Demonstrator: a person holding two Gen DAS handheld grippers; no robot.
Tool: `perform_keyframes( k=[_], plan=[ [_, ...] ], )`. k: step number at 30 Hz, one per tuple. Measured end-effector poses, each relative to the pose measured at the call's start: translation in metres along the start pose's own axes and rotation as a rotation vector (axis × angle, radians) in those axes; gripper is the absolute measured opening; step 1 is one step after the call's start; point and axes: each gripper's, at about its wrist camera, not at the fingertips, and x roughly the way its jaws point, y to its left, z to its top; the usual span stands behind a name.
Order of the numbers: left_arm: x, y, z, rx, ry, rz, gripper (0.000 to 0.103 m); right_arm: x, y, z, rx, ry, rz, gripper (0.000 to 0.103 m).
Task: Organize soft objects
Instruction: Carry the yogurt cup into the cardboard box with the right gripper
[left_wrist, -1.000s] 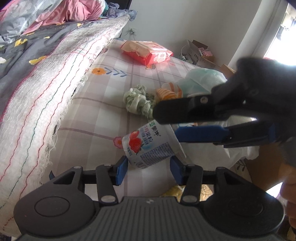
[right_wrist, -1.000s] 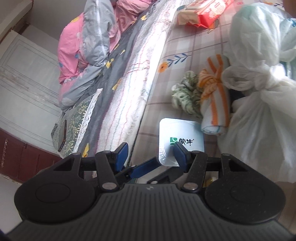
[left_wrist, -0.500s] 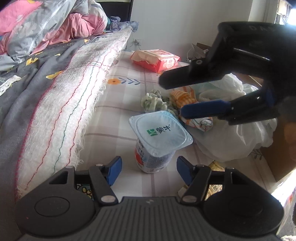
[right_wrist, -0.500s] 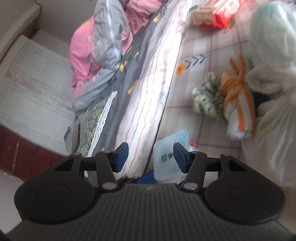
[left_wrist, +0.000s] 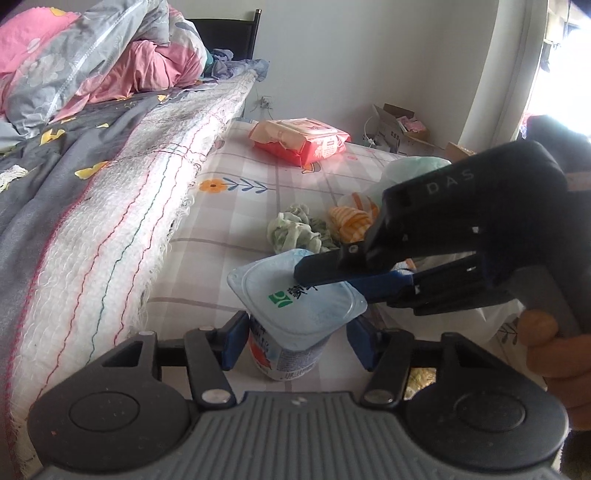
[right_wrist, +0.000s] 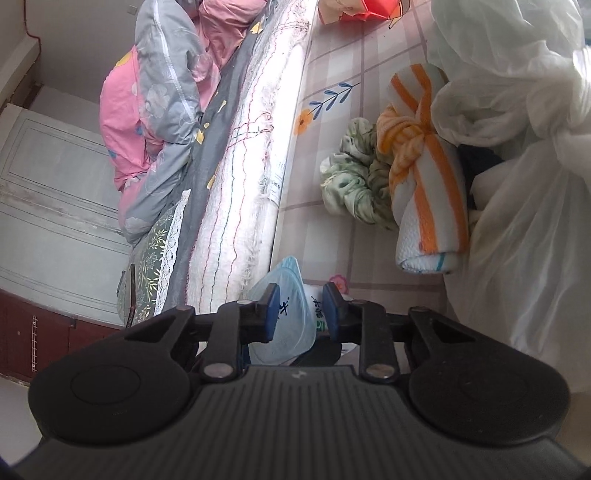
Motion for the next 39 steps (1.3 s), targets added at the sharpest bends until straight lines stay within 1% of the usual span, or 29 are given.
perform_keyframes(
  k=[6, 12, 16, 19, 22, 27, 31, 33, 36, 39],
  plan=[
    [-0.006, 0.0, 0.002, -0.014, -0.005, 0.014, 0.053, -0.004, 0.009, -0.002, -0.033, 0.003, 0.0, 0.022],
    [-0.026, -0.011, 0.01, 0.007, -0.039, 0.022, 0.053, -0.021, 0.02, -0.005, -0.05, -0.008, 0.034, 0.022],
    [-0.044, -0.026, 0.022, 0.031, -0.077, 0.021, 0.053, -0.044, 0.029, -0.007, -0.069, -0.036, 0.064, 0.022],
    [-0.058, -0.043, 0.034, 0.054, -0.116, 0.013, 0.053, -0.069, 0.035, -0.005, -0.084, -0.067, 0.095, 0.022],
    [-0.07, -0.066, 0.05, 0.088, -0.154, -0.006, 0.053, -0.103, 0.041, 0.001, -0.112, -0.111, 0.124, 0.022],
    [-0.078, -0.115, 0.079, 0.151, -0.194, -0.085, 0.053, -0.168, 0.042, 0.013, -0.142, -0.204, 0.135, 0.022],
    [-0.07, -0.163, 0.097, 0.203, -0.186, -0.175, 0.053, -0.23, 0.027, 0.021, -0.133, -0.288, 0.104, 0.023],
    [-0.062, -0.189, 0.103, 0.229, -0.163, -0.224, 0.053, -0.258, 0.014, 0.024, -0.115, -0.323, 0.08, 0.023],
    [-0.042, -0.228, 0.108, 0.251, -0.085, -0.31, 0.053, -0.299, -0.016, 0.026, -0.069, -0.361, 0.033, 0.024],
    [-0.019, -0.262, 0.106, 0.282, -0.007, -0.367, 0.053, -0.33, -0.054, 0.024, 0.002, -0.378, -0.002, 0.024]
  ],
)
